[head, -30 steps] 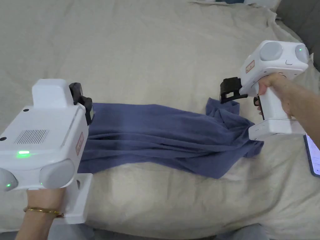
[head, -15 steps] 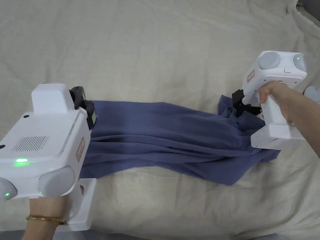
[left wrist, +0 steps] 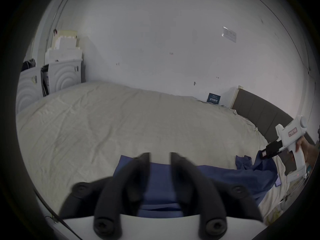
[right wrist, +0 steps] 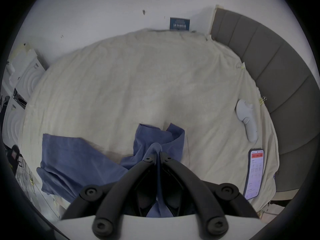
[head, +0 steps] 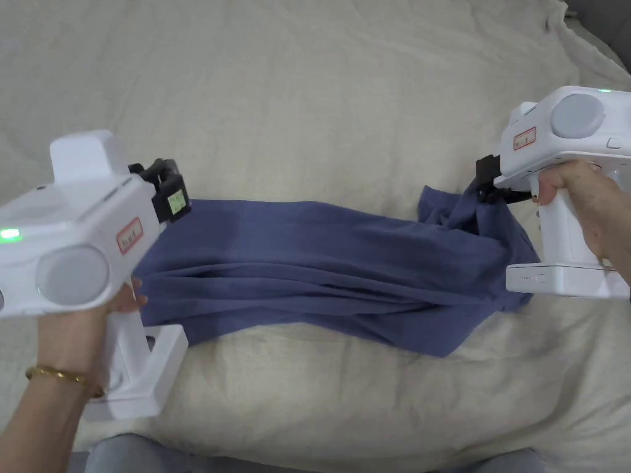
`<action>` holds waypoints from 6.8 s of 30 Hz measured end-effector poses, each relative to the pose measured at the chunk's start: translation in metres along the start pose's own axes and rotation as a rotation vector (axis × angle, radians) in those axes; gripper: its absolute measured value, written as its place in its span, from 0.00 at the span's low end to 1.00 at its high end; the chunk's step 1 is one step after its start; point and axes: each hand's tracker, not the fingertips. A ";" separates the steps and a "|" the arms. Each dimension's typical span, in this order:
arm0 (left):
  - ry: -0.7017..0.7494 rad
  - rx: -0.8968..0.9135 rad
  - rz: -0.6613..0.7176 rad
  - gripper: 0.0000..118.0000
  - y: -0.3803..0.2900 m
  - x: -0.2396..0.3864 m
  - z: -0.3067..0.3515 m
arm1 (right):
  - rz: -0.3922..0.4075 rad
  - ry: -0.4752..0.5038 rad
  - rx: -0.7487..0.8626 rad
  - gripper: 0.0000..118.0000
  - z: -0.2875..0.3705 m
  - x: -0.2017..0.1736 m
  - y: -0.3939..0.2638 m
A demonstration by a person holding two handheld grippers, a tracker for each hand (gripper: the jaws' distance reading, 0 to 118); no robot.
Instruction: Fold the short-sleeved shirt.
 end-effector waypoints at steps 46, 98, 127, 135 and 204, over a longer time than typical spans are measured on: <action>0.080 -0.462 0.022 0.00 0.053 -0.063 -0.125 | -0.039 0.106 0.132 0.01 0.025 0.005 -0.013; 0.365 0.418 -0.129 0.00 0.388 0.009 -0.131 | -0.291 -0.131 0.779 0.01 0.170 0.017 0.280; 0.305 -0.215 0.038 0.00 -0.028 -0.100 -0.043 | -0.313 -0.100 0.204 0.01 -0.002 0.047 -0.110; 0.269 -0.142 -0.002 0.00 -0.073 -0.097 0.040 | -0.306 -0.055 0.244 0.01 0.045 0.059 -0.187; 0.021 0.257 -0.154 0.00 -0.066 0.021 0.127 | -0.125 -0.060 0.762 0.00 0.149 0.005 -0.250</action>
